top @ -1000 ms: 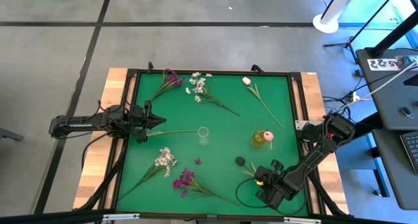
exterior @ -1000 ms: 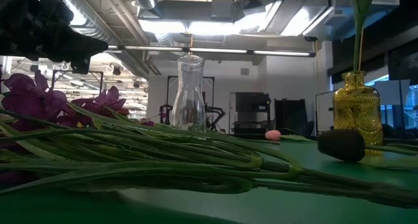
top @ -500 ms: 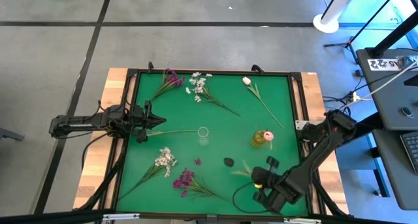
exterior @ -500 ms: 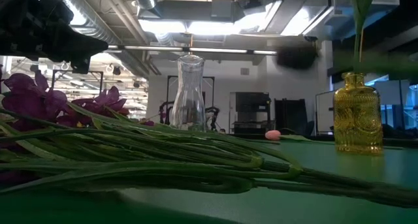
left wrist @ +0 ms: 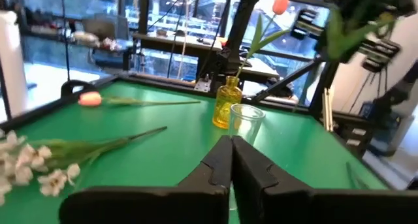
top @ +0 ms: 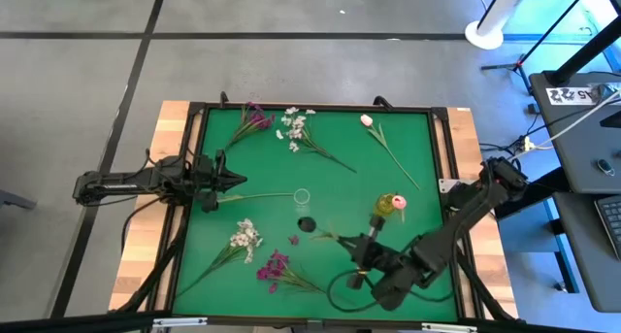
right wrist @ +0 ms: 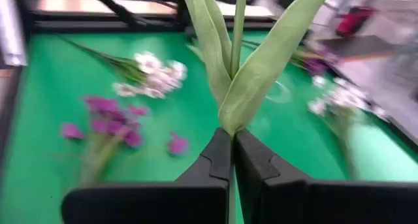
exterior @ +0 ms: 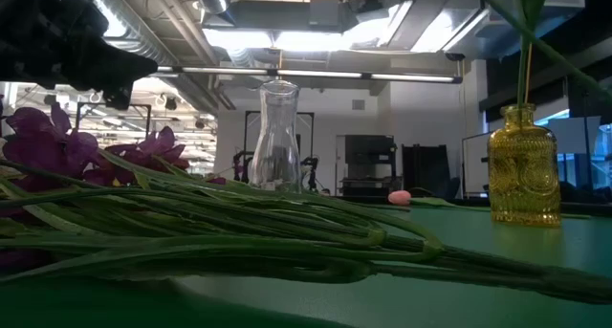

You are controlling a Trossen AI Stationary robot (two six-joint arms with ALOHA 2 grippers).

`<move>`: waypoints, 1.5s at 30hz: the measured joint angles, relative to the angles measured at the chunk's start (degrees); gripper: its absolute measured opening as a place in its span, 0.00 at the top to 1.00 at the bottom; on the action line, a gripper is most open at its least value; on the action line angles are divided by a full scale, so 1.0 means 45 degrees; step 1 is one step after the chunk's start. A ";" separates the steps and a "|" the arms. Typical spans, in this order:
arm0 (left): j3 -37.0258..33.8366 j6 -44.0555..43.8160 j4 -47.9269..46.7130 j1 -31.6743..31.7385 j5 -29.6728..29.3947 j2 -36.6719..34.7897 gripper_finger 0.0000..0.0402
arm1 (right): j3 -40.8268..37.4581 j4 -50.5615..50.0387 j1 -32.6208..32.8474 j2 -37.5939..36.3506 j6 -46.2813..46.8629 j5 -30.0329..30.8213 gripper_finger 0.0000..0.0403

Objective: Sort flowers into vase by color
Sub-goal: Put the bottom black tulip into the transparent vase

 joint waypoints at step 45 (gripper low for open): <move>0.3850 -0.0533 0.3704 0.0000 -0.0541 0.4932 1.00 | 0.0013 0.8159 -1.1177 -0.3378 -0.7672 -1.5458 0.99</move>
